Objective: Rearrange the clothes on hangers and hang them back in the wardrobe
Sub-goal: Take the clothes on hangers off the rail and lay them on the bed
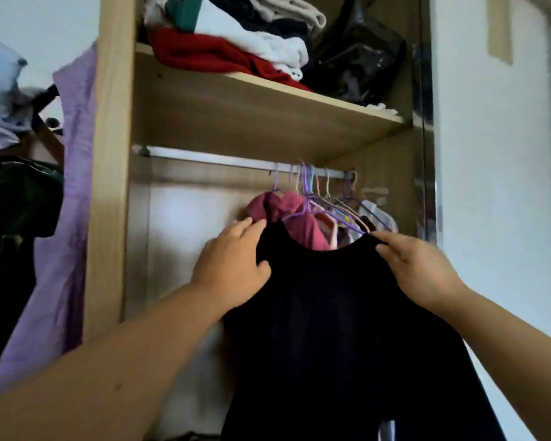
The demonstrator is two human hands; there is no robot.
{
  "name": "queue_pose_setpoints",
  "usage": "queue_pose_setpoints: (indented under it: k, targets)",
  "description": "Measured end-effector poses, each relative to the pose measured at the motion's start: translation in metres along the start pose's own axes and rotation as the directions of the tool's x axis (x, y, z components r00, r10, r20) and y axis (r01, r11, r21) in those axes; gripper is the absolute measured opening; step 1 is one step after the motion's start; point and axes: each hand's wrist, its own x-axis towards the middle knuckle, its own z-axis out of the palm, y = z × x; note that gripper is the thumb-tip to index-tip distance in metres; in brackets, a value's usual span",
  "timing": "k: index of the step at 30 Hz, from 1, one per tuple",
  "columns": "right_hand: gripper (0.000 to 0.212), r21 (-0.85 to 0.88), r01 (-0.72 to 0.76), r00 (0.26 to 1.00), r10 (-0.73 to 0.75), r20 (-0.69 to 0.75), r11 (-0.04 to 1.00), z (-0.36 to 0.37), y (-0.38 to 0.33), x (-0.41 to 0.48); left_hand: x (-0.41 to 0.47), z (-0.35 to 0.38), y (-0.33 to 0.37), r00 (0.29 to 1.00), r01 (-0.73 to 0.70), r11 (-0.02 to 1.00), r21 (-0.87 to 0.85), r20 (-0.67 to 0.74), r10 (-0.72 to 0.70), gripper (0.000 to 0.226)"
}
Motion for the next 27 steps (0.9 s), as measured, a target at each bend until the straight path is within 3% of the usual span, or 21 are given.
queue_pose_setpoints:
  k: [2,4,8,11,13,17,21,24,27]
  targets:
    - [0.031,-0.030,-0.059,0.998,0.060,0.035,0.998,-0.021,0.008,-0.040,-0.004,0.037,0.006,0.993,-0.009,0.988,-0.154,0.116,0.027,0.068]
    - [0.030,-0.016,-0.061,0.997,0.062,0.053,0.998,-0.036,0.004,-0.065,-0.006,0.066,0.002,0.989,0.034,0.979,-0.199,0.151,-0.004,0.064]
    - [0.027,-0.091,-0.237,0.970,0.241,0.035,0.967,-0.060,-0.008,-0.139,-0.035,0.117,0.021,0.978,0.055,0.935,-0.351,0.207,0.020,0.040]
    - [0.026,-0.190,-0.375,0.924,0.382,0.004,0.908,-0.073,-0.027,-0.193,-0.066,0.135,0.043,0.959,0.016,0.894,-0.447,0.259,0.113,0.018]
    - [0.026,-0.277,-0.480,0.871,0.491,-0.032,0.833,-0.078,-0.045,-0.232,-0.088,0.141,0.054,0.924,-0.010,0.832,-0.554,0.313,0.219,0.019]
    - [0.023,-0.394,-0.688,0.709,0.679,-0.191,0.609,-0.079,-0.094,-0.319,-0.147,0.139,0.073,0.834,-0.061,0.656,-0.752,0.323,0.448,0.013]
    - [0.022,-0.367,-0.848,0.496,0.816,-0.298,0.381,-0.068,-0.166,-0.403,-0.205,0.124,0.086,0.697,-0.093,0.524,-0.847,0.320,0.641,0.014]
    - [0.023,-0.305,-0.933,0.300,0.883,-0.361,0.192,-0.065,-0.225,-0.467,-0.251,0.102,0.100,0.566,-0.141,0.483,-0.864,0.330,0.755,0.014]
    - [0.021,-0.234,-0.972,0.120,0.899,-0.422,0.020,-0.066,-0.287,-0.527,-0.305,0.072,0.118,0.429,-0.198,0.370,-0.908,0.259,0.865,0.011]
